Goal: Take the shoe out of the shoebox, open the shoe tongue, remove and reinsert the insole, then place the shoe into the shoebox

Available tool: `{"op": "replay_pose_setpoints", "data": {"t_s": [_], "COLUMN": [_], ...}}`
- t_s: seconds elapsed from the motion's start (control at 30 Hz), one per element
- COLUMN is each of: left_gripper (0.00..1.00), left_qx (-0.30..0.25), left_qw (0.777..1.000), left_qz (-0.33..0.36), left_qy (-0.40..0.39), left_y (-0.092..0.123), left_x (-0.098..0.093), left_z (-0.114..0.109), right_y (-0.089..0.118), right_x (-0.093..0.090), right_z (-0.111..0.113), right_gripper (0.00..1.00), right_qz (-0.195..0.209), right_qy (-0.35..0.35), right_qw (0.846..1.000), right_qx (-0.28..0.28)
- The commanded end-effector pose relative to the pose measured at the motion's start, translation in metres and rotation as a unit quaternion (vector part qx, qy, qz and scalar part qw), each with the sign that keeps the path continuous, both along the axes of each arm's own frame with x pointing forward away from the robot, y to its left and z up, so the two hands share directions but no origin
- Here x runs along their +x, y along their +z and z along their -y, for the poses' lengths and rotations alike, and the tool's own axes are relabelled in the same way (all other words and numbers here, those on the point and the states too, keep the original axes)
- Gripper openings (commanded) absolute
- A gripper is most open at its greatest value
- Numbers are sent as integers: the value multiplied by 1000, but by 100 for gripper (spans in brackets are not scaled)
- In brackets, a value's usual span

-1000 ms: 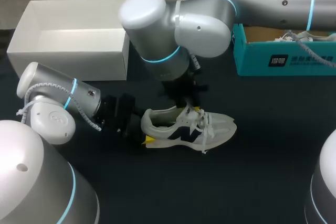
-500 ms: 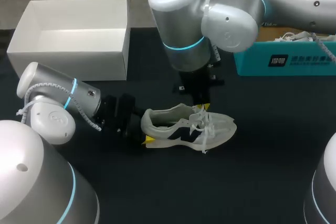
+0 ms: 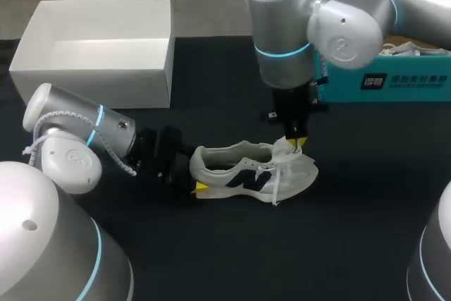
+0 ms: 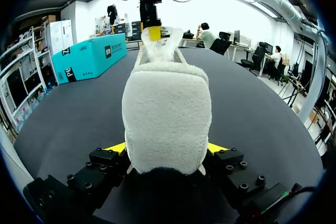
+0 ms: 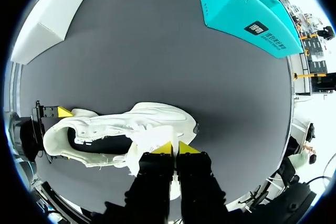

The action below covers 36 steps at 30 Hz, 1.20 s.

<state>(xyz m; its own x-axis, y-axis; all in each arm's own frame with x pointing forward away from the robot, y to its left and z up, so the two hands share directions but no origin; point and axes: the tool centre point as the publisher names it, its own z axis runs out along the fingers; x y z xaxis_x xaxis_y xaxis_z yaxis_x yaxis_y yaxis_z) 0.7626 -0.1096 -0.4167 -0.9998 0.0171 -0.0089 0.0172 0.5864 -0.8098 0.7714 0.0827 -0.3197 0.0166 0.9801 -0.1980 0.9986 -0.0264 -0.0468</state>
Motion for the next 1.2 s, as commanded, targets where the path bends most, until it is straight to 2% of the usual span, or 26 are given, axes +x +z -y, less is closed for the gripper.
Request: {"op": "replay_pose_setpoints", "data": {"t_s": [0.03, 0.37, 0.4, 0.47, 0.53, 0.6, 0.63, 0.7, 1.0, 1.2], "left_gripper": [0, 0, 0, 0, 0, 0, 0, 0, 0, 0], "left_qx": [1, 1, 1, 1, 1, 1, 1, 1, 1, 1], "left_qw": [1000, 1000, 1000, 1000, 1000, 1000, 1000, 1000, 1000, 1000], "left_qz": [1, 1, 1, 1, 1, 1, 1, 1, 1, 1], "left_qy": [2, 2, 2, 2, 2, 2, 2, 2, 2, 2], "left_y": [-1, -1, -1, -1, -1, -1, -1, -1, -1, -1], "left_x": [-1, -1, -1, -1, -1, -1, -1, -1, -1, -1], "left_z": [-1, -1, -1, -1, -1, -1, -1, -1, -1, -1], "right_y": [-8, -31, -34, -39, -43, -46, -47, -48, -40, -19], "right_x": [-2, -10, -10, -11, -11, -11, -11, -10, -16, -23], "right_z": [13, 27, 27, 27, 26, 25, 25, 24, 23, 20], "right_gripper": [0, 0, 2, 11, 25, 48, 68, 100, 100, 100], "right_qz": [-3, -15, -17, -19, -22, -23, -23, -23, -10, 19], "right_qy": [-9, -42, -46, -48, -51, -56, -57, -59, -65, -59], "right_qw": [999, 998, 998, 998, 998, 998, 998, 998, 998, 998], "right_qx": [50, 44, 39, 29, 20, 14, 13, 11, 7, 19]}}
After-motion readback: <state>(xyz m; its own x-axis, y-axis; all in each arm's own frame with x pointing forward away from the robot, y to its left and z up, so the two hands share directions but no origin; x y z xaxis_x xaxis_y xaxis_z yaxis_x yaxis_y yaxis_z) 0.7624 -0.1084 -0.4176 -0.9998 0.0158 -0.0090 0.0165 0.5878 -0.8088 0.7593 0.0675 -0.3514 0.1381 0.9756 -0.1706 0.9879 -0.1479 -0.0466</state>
